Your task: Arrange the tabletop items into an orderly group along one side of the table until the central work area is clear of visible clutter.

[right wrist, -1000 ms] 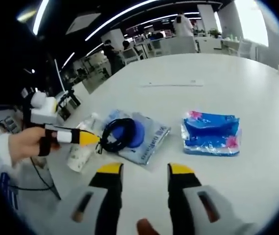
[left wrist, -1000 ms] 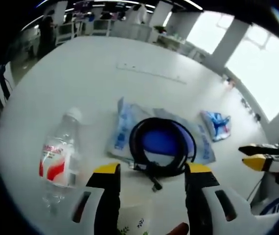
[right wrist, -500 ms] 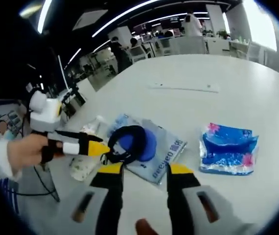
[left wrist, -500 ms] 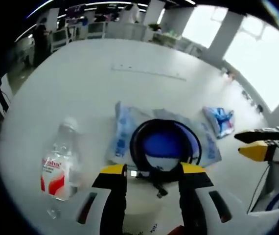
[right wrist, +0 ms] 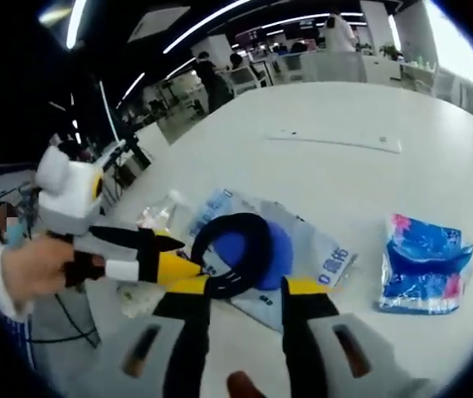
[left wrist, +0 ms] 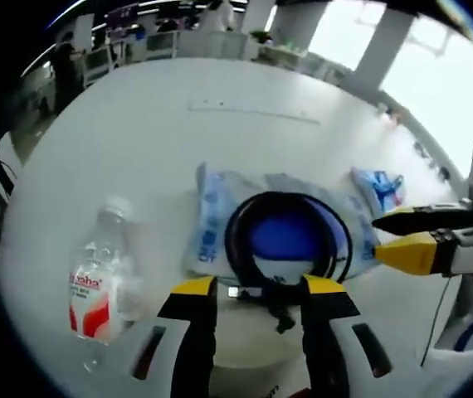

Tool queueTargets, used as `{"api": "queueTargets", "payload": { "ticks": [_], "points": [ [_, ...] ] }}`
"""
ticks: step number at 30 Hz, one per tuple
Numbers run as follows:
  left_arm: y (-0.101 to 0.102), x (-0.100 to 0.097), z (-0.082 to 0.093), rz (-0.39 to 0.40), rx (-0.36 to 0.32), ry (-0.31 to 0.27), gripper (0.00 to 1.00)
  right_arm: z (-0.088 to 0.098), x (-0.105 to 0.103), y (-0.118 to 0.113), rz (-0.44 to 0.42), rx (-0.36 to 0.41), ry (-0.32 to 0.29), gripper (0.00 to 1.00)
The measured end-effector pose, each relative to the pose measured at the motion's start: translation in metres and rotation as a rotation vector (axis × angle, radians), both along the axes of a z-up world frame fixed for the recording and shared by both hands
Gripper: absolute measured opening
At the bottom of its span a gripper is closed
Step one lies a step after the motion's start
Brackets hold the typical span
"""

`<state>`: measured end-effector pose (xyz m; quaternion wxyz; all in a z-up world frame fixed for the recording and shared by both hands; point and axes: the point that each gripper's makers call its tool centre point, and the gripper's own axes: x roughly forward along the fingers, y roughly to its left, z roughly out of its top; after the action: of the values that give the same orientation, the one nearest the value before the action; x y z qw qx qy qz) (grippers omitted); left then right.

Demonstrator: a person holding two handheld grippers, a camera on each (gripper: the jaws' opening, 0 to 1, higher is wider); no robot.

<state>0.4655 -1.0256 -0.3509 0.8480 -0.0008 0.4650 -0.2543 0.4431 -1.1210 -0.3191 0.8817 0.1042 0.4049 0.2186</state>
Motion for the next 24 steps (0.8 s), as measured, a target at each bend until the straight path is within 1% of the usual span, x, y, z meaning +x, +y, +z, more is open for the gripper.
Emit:
{"api": "queueTargets", "payload": {
  "ticks": [2,6,9,13,17,20,22,23,24],
  "points": [
    [0.002,0.001,-0.002,-0.003,0.015,-0.001,0.37,-0.004,0.000,0.003,0.003,0.005,0.010,0.31],
    [0.002,0.003,-0.004,-0.004,0.019,-0.002,0.36,-0.017,0.001,0.006,-0.002,0.006,0.044,0.31],
    [0.002,0.005,-0.005,0.001,0.012,0.004,0.32,-0.020,0.003,0.009,-0.021,0.030,0.059,0.31],
    [-0.001,0.007,-0.008,-0.010,0.001,0.009,0.27,-0.026,0.002,0.014,-0.018,0.035,0.074,0.30],
    [-0.003,0.007,-0.010,-0.014,0.003,0.013,0.27,-0.035,-0.003,0.018,-0.038,0.050,0.105,0.30],
    [-0.003,0.008,-0.012,-0.005,-0.001,0.023,0.26,-0.034,-0.001,0.015,-0.068,0.051,0.092,0.26],
    [-0.003,0.008,-0.013,-0.002,-0.001,0.025,0.23,-0.034,0.001,0.015,-0.092,0.078,0.096,0.23],
    [-0.002,0.009,-0.013,-0.002,0.004,0.022,0.22,-0.035,0.001,0.017,-0.105,0.101,0.112,0.20],
    [-0.002,0.009,-0.013,-0.001,0.006,0.022,0.21,-0.036,0.001,0.018,-0.104,0.107,0.112,0.19]
  ]
}}
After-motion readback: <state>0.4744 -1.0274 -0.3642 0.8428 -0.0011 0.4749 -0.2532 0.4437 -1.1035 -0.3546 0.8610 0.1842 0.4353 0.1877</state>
